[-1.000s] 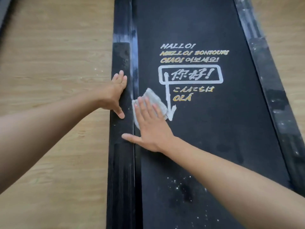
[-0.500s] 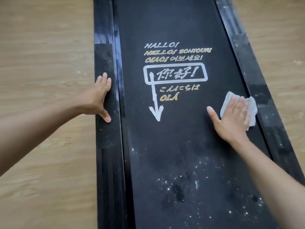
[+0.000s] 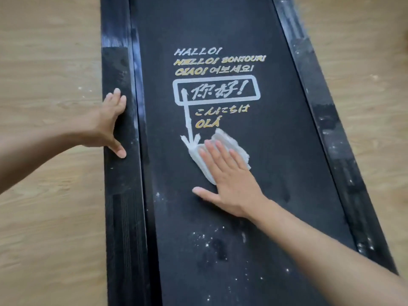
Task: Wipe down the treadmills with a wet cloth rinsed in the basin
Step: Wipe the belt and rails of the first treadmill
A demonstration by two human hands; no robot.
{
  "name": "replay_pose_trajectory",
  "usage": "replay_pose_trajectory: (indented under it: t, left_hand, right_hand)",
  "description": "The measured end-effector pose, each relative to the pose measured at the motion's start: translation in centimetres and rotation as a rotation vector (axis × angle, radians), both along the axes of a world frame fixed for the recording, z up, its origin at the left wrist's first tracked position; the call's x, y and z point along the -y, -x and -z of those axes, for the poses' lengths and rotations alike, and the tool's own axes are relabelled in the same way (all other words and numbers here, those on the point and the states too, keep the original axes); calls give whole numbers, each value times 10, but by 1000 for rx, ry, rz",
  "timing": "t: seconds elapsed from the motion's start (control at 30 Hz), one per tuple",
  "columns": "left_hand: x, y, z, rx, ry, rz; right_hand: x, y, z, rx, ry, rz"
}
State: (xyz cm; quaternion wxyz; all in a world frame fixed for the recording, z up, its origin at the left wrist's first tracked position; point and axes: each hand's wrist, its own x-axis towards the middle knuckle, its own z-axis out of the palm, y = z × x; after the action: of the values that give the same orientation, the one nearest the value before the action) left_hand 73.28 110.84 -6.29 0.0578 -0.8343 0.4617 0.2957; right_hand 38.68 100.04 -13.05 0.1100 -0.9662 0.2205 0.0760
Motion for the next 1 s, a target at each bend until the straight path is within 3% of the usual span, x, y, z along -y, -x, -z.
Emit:
replay_pose_trajectory:
  t: [0.17,0.33,0.4,0.6,0.77,0.83,1.0]
  left_hand:
    - [-1,-3,-4,42,-31,21]
    - [-2,3,-8,71,-44,27]
    - [-1,6,-10,72,-46,22]
    - [4,13,-17,112,-73,47]
    - [4,3,-19,161,-143,138]
    - [0,-5,-19,176,-142,196]
    - [-2,-15,-15,219,-139,290]
  right_hand:
    - [114,105,-15,-76,-52,586]
    - [96,68,-7,-13,-137,855]
    - [65,33,-5,-13,-124,776]
    - [-56,-115,2,-29,-64,46]
    - [-80,-57,4,4,-29,-238]
    - [-43,-13,5,44,-27,-141]
    - [101,112,-10,-96,10,571]
